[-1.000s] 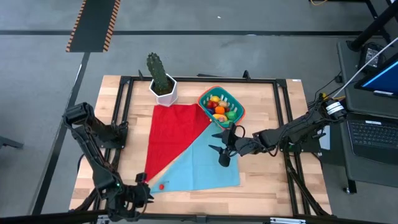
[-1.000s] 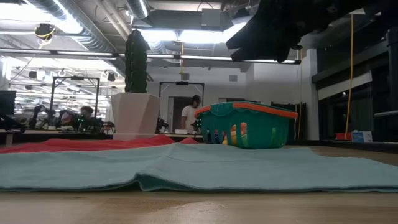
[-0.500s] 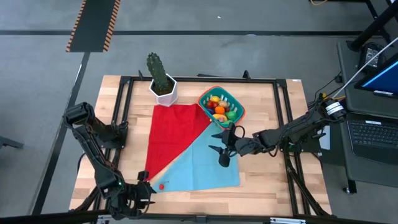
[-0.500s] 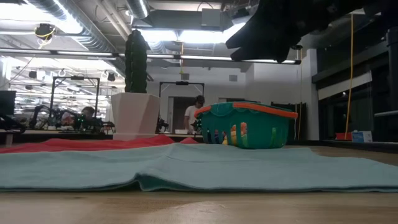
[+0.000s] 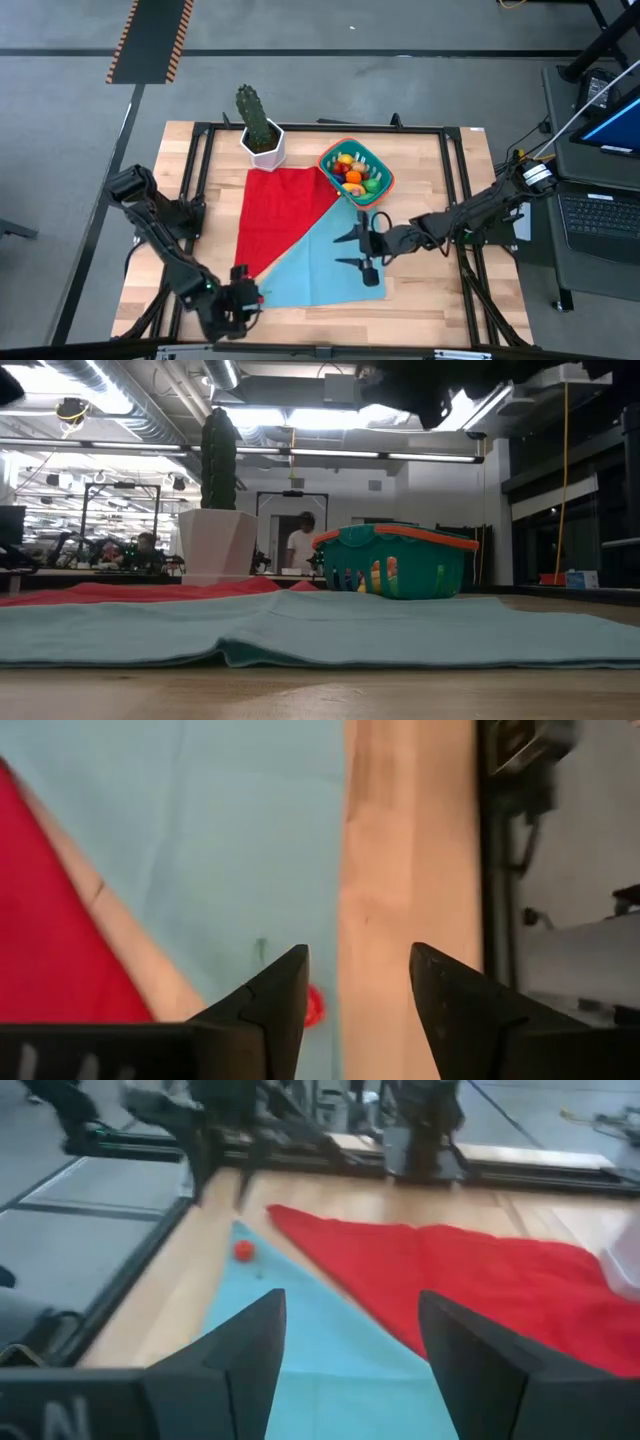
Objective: Build produce basket
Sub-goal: Put the red cherry into the blue basket
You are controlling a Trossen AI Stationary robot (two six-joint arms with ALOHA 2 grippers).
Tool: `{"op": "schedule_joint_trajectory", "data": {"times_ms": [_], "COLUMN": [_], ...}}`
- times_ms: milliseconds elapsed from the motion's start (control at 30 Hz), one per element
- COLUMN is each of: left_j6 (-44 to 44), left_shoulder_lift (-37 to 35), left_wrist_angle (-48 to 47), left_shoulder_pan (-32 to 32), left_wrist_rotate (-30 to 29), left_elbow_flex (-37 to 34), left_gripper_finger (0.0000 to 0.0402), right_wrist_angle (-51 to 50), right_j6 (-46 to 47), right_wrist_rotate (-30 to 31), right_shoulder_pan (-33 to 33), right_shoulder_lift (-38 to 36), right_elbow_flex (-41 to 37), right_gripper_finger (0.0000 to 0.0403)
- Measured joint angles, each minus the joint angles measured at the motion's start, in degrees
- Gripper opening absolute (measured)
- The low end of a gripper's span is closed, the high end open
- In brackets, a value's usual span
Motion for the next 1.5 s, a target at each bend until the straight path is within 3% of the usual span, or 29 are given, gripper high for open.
{"op": "schedule_joint_trajectory", "data": {"times_ms": [367, 1500], "left_j6": [-5.4, -6.0], "left_shoulder_lift": [5.0, 6.7], "left_wrist_angle": [0.0, -4.4], "left_shoulder_pan": [6.7, 6.4], "left_wrist_rotate": [14.5, 14.5], "left_elbow_flex": [-0.2, -0.2], "left_gripper_finger": [0.0165, 0.0165], "right_wrist_angle": [0.1, -0.1], "right_j6": [-0.7, 0.8], "right_wrist_rotate": [-0.4, -0.4], "right_shoulder_pan": [1.6, 1.6], "right_shoulder_lift": [0.0, 0.8], "right_elbow_flex": [0.0, -0.1], "right_gripper_finger": [0.0228, 0.0228]}}
